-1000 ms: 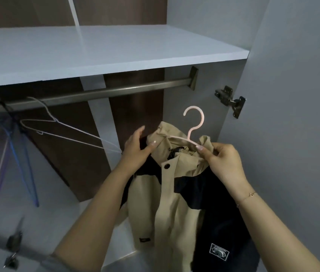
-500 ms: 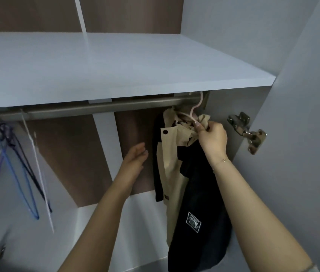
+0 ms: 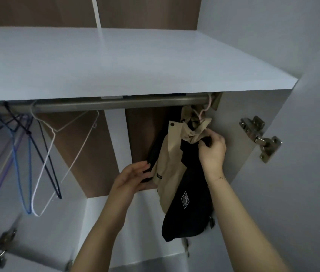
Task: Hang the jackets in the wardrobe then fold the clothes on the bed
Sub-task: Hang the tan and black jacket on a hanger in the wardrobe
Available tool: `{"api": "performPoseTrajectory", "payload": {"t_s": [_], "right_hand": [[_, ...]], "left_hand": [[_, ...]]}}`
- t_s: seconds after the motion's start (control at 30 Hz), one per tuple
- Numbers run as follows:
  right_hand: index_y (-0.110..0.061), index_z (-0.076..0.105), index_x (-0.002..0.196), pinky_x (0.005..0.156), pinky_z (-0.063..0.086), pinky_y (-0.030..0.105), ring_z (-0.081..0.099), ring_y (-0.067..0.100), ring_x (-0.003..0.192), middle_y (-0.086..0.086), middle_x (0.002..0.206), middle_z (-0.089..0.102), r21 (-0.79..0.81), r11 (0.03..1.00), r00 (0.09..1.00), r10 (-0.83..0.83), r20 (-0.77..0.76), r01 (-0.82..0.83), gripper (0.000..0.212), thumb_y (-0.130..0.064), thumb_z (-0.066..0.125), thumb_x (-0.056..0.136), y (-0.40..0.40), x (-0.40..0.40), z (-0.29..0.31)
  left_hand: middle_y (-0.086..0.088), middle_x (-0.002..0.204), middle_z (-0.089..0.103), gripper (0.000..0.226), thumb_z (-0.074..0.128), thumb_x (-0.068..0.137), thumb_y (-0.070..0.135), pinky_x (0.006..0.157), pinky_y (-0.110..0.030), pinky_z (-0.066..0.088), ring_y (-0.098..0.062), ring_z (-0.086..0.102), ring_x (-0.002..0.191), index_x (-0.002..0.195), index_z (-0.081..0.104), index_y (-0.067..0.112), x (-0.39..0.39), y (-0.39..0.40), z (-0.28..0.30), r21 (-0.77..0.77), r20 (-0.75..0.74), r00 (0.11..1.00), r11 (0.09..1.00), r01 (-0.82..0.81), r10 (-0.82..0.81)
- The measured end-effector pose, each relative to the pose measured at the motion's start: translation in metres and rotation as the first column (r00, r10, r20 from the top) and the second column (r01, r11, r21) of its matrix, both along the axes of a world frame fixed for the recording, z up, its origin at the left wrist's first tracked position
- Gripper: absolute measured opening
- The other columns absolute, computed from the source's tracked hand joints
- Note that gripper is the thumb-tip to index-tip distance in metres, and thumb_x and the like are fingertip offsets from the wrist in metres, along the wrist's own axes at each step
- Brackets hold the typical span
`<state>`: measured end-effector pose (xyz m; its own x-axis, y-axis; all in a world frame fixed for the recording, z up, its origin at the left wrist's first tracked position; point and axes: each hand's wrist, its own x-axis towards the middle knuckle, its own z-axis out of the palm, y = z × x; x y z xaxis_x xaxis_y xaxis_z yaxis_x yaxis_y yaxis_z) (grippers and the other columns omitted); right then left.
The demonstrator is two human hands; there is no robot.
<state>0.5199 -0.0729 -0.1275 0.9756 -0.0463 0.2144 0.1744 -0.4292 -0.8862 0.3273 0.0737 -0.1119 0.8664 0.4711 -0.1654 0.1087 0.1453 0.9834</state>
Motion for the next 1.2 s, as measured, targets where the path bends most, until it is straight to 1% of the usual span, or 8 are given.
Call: {"api": "performPoseTrajectory", "payload": {"t_s": [0.07,0.17,0.33,0.5,0.63,0.83,0.93,1.2], "right_hand": [[-0.014,0.053,0.137,0.110,0.039,0.026,0.047,0.015,0.126,0.004,0.137,0.051,0.110,0.992,0.997,0.062,0.047,-0.067,0.045,-0.003,0.057,0.094,-0.005,-0.038,-0.002],[-0.018,0.061,0.128,0.088,0.047,0.009,0.059,0.004,0.108,-0.004,0.122,0.063,0.276,0.951,0.988,0.155,-0.025,-0.142,0.038,-0.001,0.056,0.094,-0.015,-0.097,-0.004],[-0.026,0.068,0.107,0.092,0.050,0.021,0.067,0.009,0.102,-0.004,0.104,0.072,0.359,0.913,0.963,0.246,-0.107,-0.194,0.038,0.006,0.051,0.094,-0.036,-0.193,-0.010],[-0.018,0.071,0.105,0.083,0.049,0.011,0.068,0.002,0.096,-0.003,0.098,0.076,0.446,0.893,0.982,0.131,-0.138,-0.056,0.027,0.002,0.055,0.095,-0.062,-0.302,-0.015],[-0.013,0.072,0.105,0.080,0.047,0.010,0.068,0.001,0.093,-0.002,0.095,0.076,0.470,0.878,0.982,0.002,-0.190,0.089,0.022,-0.001,0.057,0.095,-0.089,-0.391,-0.019],[-0.011,0.071,0.104,0.075,0.048,0.011,0.068,0.005,0.086,0.005,0.095,0.076,0.493,0.812,0.946,-0.222,-0.235,0.313,0.022,0.001,0.055,0.094,-0.143,-0.506,-0.012],[-0.016,0.072,0.103,0.074,0.049,0.011,0.070,0.007,0.089,-0.001,0.096,0.076,0.484,0.765,0.905,-0.347,-0.248,0.426,0.021,-0.005,0.057,0.095,-0.173,-0.559,-0.010],[-0.009,0.071,0.107,0.073,0.049,0.012,0.071,0.008,0.087,0.003,0.100,0.076,0.455,0.536,0.680,-0.689,-0.252,0.711,0.021,-0.001,0.056,0.095,-0.260,-0.706,-0.019]], "left_hand": [[0.001,0.117,0.069,0.029,0.046,0.100,0.001,0.073,-0.016,0.055,-0.006,0.070,0.098,0.120,0.063,0.013,-0.010,-0.002,-0.002,-0.026,0.009,1.000,1.000,0.001,-0.001],[0.003,0.113,0.073,0.027,0.054,0.095,0.004,0.086,-0.023,0.055,-0.010,0.068,0.105,0.117,0.066,0.017,-0.031,-0.006,-0.004,-0.045,0.019,0.999,0.999,0.028,-0.027],[0.004,0.113,0.073,0.027,0.059,0.092,0.007,0.098,-0.034,0.049,-0.012,0.067,0.108,0.115,0.068,0.018,-0.083,-0.015,-0.006,-0.055,0.039,0.987,0.986,0.159,-0.157],[0.002,0.116,0.072,0.028,0.060,0.089,0.010,0.099,-0.034,0.048,-0.014,0.065,0.113,0.115,0.067,0.017,-0.148,-0.027,-0.019,-0.052,0.057,0.943,0.942,0.331,-0.328],[0.003,0.116,0.072,0.028,0.049,0.098,0.005,0.096,-0.030,0.049,-0.013,0.066,0.112,0.118,0.064,0.018,-0.198,-0.055,-0.029,-0.055,0.058,0.870,0.868,0.493,-0.490],[0.004,0.116,0.072,0.029,0.046,0.100,0.005,0.097,-0.030,0.049,-0.010,0.067,0.108,0.120,0.063,0.016,-0.253,-0.128,-0.026,-0.028,0.062,0.673,0.673,0.739,-0.737],[0.004,0.115,0.072,0.028,0.047,0.100,0.005,0.095,-0.029,0.049,-0.010,0.067,0.108,0.120,0.063,0.015,-0.280,-0.170,-0.024,-0.029,0.059,0.552,0.551,0.834,-0.832],[0.008,0.113,0.072,0.026,0.051,0.098,0.005,0.091,-0.024,0.049,-0.007,0.068,0.106,0.114,0.065,0.019,-0.374,-0.300,-0.029,-0.008,0.011,0.124,0.124,0.992,-0.992]]}}
